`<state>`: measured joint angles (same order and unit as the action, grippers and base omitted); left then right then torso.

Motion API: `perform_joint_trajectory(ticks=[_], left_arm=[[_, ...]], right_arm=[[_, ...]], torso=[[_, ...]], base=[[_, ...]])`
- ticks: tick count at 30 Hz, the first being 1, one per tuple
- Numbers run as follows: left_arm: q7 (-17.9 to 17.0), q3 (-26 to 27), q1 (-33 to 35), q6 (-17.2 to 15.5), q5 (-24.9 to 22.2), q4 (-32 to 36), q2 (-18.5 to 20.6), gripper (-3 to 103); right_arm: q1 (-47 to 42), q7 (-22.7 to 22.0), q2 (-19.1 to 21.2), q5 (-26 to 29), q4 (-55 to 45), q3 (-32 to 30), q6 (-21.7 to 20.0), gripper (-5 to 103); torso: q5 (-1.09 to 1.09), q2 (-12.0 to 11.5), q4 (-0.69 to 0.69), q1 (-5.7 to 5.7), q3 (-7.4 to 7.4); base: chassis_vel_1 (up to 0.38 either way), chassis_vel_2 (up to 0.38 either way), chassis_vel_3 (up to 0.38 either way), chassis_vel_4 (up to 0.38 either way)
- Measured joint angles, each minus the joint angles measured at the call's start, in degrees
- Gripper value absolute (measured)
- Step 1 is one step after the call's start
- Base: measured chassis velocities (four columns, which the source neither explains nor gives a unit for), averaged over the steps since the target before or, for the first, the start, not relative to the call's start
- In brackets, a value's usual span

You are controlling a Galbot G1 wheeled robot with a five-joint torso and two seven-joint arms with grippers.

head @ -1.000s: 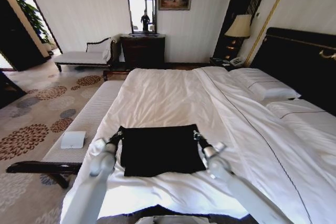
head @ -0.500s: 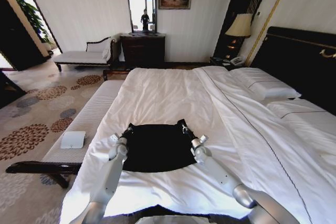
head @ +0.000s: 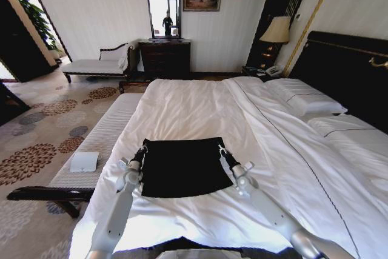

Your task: Fold the clothes on the bed.

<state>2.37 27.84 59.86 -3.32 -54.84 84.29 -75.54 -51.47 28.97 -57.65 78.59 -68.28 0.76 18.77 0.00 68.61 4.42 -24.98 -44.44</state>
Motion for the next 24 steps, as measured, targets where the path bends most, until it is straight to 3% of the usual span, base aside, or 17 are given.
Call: perform_joint_trajectory(ticks=[10, 14, 21, 24], left_arm=[[1.46, 1.21, 12.52, 0.5, 0.42, 11.29, 1.08, 2], [2.16, 1.84, 17.26, 1.61, 2.32, 12.24, 0.28, 2], [2.37, 2.13, 19.89, 2.94, 4.54, 11.42, -1.4, 2], [2.33, 1.9, 20.26, 3.22, 6.23, 10.23, -1.76, 2]], right_arm=[[-10.26, 0.02, 4.1, -0.94, -8.59, -4.43, 3.06, 2], [-11.21, -0.96, 4.21, -1.54, -7.81, -4.39, 4.21, 2], [-11.67, -1.12, 3.54, -3.46, -5.35, -3.96, 5.41, 2], [-13.09, -4.1, 3.65, -5.4, -5.65, -3.94, 5.38, 2]], torso=[[0.0, 0.01, 0.02, 0.01, 0.01], [0.0, 0.01, -0.01, 0.01, 0.0], [0.0, 0.01, 0.0, 0.01, 0.0], [0.01, 0.0, 0.0, -0.02, -0.01]], base=[[0.0, 0.0, 0.0, 0.0], [0.0, 0.0, 0.0, 0.0], [0.0, 0.0, 0.0, 0.0], [0.0, 0.0, 0.0, 0.0]])
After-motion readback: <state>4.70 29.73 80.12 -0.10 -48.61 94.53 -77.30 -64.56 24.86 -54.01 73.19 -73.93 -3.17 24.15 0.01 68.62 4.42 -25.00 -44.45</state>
